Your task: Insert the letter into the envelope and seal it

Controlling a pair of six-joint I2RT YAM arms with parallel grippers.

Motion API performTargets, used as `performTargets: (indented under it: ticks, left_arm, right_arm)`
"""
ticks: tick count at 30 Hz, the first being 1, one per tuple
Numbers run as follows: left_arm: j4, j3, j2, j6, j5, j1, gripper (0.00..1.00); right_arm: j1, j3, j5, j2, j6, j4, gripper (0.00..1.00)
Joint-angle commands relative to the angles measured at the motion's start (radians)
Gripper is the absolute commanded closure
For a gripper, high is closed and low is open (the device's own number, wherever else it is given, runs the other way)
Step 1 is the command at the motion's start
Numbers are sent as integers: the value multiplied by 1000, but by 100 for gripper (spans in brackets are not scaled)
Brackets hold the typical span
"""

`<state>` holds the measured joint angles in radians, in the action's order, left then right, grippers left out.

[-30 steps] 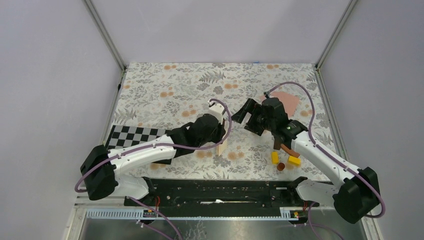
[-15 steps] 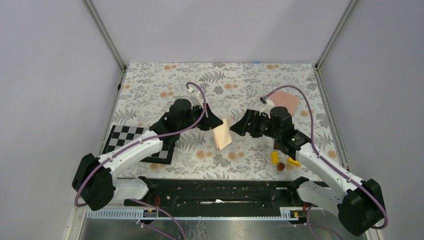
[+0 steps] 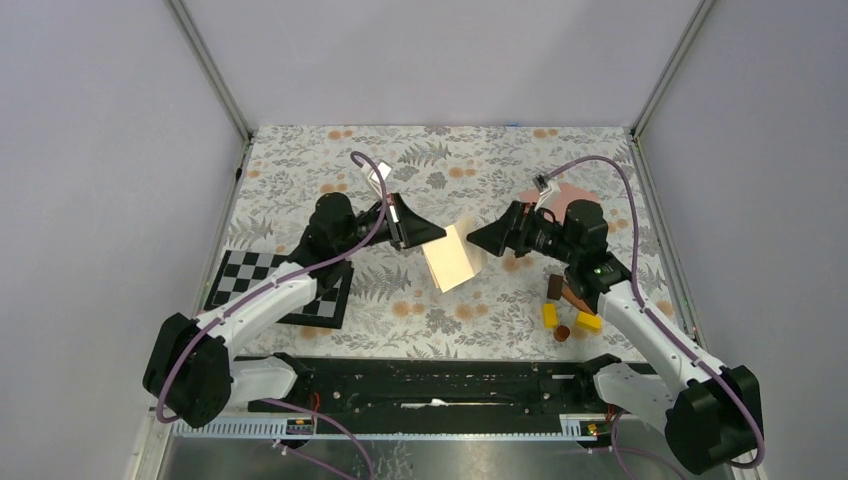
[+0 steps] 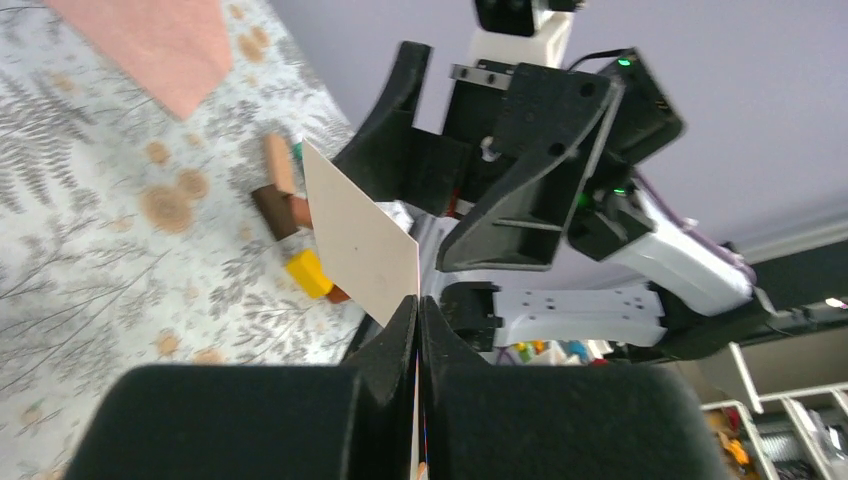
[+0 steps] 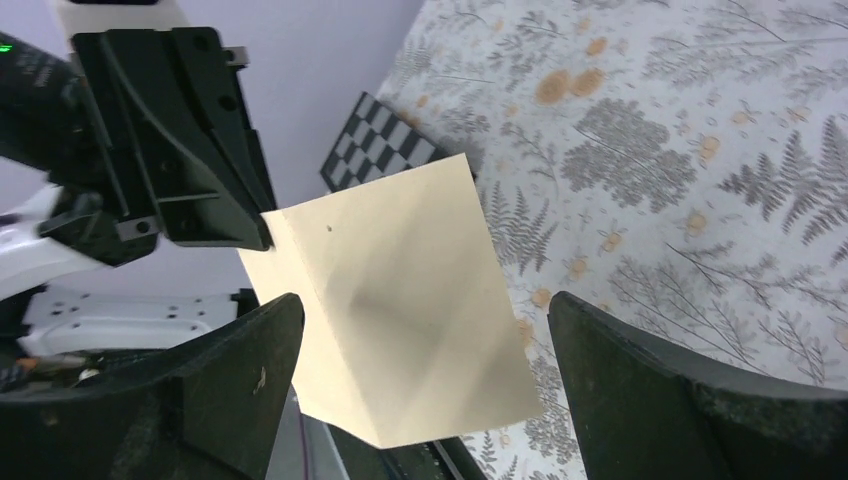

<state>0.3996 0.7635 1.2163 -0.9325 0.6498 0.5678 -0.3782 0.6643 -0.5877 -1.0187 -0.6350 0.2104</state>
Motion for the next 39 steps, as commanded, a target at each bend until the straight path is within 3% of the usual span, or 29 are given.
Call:
performTargets:
  ticks: [1,7,14,17,28,34,39]
  left_arm:
    - [280,-10,-11,-144,137,-24,100]
    - [469,-11,10,-266,182,-41,100]
    - [543,1,35,-308,181,-48,100]
    - [593,10,55,-338,180,-49,100]
    - [655,31,88,-366,185,-61,100]
    - [669,38,94,-372,194,-65,100]
    - [669,34,94,-368,197,-69,100]
  right_arm:
    - [47,11,-216,-21,-120,230,1]
    - [134,-16,-364,-65,-344,497,1]
    - [154,-40,-468,-203,-854,1161,1]
    - [156,-40,-477,-255,-1011,1334,1]
    - [154,-64,-521,-205,-930,1158,1]
    - [154,-82,-520,-189,-937,1149,1]
    - [154,-66,-521,-186,-988,1189,9]
